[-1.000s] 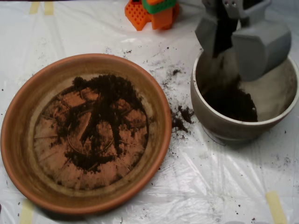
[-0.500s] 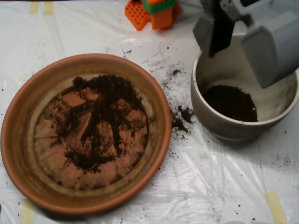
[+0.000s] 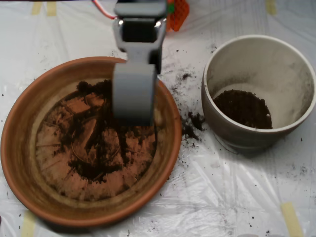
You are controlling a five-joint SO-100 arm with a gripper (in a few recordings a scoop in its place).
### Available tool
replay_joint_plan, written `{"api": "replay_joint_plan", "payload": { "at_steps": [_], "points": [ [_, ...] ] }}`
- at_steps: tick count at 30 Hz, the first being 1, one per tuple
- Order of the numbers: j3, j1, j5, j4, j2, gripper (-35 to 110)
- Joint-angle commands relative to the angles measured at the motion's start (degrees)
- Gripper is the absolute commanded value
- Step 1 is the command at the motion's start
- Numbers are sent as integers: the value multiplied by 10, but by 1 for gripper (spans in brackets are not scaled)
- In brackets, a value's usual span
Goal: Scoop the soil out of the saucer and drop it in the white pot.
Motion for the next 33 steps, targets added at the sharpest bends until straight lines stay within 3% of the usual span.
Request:
{"api": "replay_joint_plan", "payload": {
  "at_steps": [1,8,15,20,33],
  "points": [
    [106,63,-35,-60,71,46],
    [255,146,-89,-179,25,50],
    [226,186,-117,-215,-143,56],
    [137,201,-131,-192,-268,59],
    [-46,205,-130,-113,-397,60]
  ]
}}
